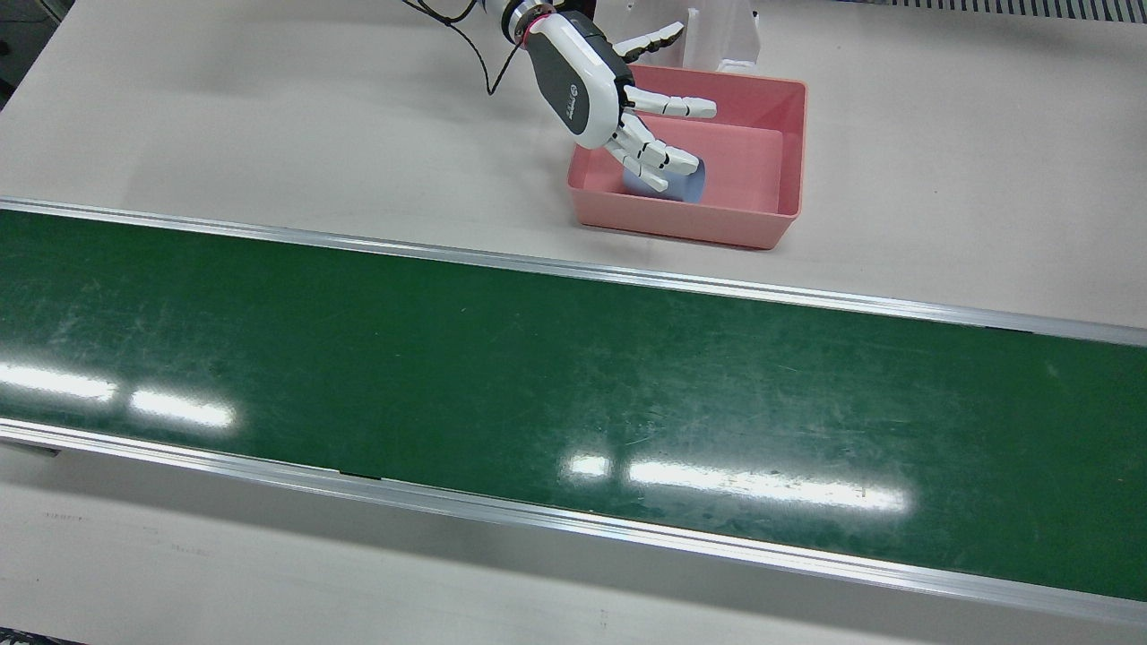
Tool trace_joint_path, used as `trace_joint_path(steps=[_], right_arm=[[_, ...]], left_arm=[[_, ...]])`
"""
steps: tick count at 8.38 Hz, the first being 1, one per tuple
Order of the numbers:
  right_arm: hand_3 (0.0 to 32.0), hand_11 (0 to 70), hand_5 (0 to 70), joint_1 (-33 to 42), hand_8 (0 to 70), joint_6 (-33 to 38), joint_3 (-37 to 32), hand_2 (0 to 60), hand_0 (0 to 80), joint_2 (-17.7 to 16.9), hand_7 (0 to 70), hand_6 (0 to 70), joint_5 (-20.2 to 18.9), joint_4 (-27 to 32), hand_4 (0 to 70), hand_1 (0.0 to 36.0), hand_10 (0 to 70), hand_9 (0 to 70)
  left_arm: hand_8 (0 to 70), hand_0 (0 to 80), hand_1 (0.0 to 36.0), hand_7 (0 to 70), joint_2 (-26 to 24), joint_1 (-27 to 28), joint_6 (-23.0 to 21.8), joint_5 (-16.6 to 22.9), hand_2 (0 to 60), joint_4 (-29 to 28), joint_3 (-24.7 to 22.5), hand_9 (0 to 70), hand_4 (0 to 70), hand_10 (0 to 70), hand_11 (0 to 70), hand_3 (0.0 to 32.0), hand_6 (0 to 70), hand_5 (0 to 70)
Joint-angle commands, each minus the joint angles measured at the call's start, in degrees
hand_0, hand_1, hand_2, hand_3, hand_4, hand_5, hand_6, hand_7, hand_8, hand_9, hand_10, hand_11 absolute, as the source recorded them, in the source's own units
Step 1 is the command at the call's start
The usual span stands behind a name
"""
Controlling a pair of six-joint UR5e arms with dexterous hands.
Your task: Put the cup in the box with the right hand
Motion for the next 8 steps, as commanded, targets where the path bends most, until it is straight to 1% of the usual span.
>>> trace_joint_path(steps=[1,2,3,4,5,6,7,8], right_arm=[[0.0,11.3,7.9,1.08,14.7,3.96,-0.15,0.6,60.6,-0.99,24.7,7.6,-0.25,0.74,21.7,14.1,6.5,22.4],[0.0,11.8,8.0,4.22,15.0,9.82,0.47,0.0,61.0,-2.56,25.2,7.8,-0.60,0.65,25.3,13.3,6.9,23.0],[0.0,12.2,8.1,9.30,15.3,14.32,1.17,11.5,57.2,-4.58,26.1,8.0,-2.61,0.39,21.4,20.5,7.1,23.4],[0.0,11.1,8.1,16.05,15.7,16.71,1.61,7.2,59.9,-5.64,28.1,8.4,-7.76,0.21,30.0,19.7,6.3,24.2],[0.0,10.7,8.1,23.52,16.1,19.00,1.44,19.3,57.7,-6.35,30.2,8.8,-12.51,-0.57,31.6,23.9,6.2,25.1],[0.0,9.8,8.0,29.51,16.7,24.16,1.26,17.0,58.6,-7.83,32.2,9.1,-15.86,-3.97,38.1,23.0,5.6,26.1],[0.0,9.7,8.0,35.14,16.9,29.34,0.91,6.6,61.1,-9.94,33.5,9.4,-17.81,-7.23,43.4,20.6,5.5,26.6],[0.0,10.1,8.1,40.67,17.2,32.70,0.48,5.8,61.1,-12.83,33.3,9.4,-19.22,-8.13,41.3,20.5,5.7,27.0]], left_arm=[[0.0,0.0,0.0,0.0,0.00,0.06,0.00,0.00,0.0,0.00,0.00,0.0,0.0,0.0,0.0,0.0,0.0,0.0],[0.0,0.0,0.0,0.0,0.00,0.06,0.00,0.00,0.0,0.00,0.00,0.0,0.0,0.0,0.0,0.0,0.0,0.0],[0.0,0.0,0.0,0.0,0.00,0.06,0.00,0.00,0.0,0.00,0.00,0.0,0.0,0.0,0.0,0.0,0.0,0.0],[0.0,0.0,0.0,0.0,0.00,-0.03,0.00,0.00,0.0,0.00,0.00,0.0,0.0,0.0,0.0,0.0,0.0,0.0],[0.0,0.0,0.0,0.0,0.00,-0.03,0.00,0.00,0.0,0.00,0.00,0.0,0.0,0.0,0.0,0.0,0.0,0.0],[0.0,0.0,0.0,0.0,0.00,0.06,0.00,0.00,0.0,0.00,0.00,0.0,0.0,0.0,0.0,0.0,0.0,0.0],[0.0,0.0,0.0,0.0,0.00,-0.03,0.00,0.00,0.0,0.00,0.00,0.0,0.0,0.0,0.0,0.0,0.0,0.0],[0.0,0.0,0.0,0.0,0.00,-0.03,0.00,0.00,0.0,0.00,0.00,0.0,0.0,0.0,0.0,0.0,0.0,0.0]])
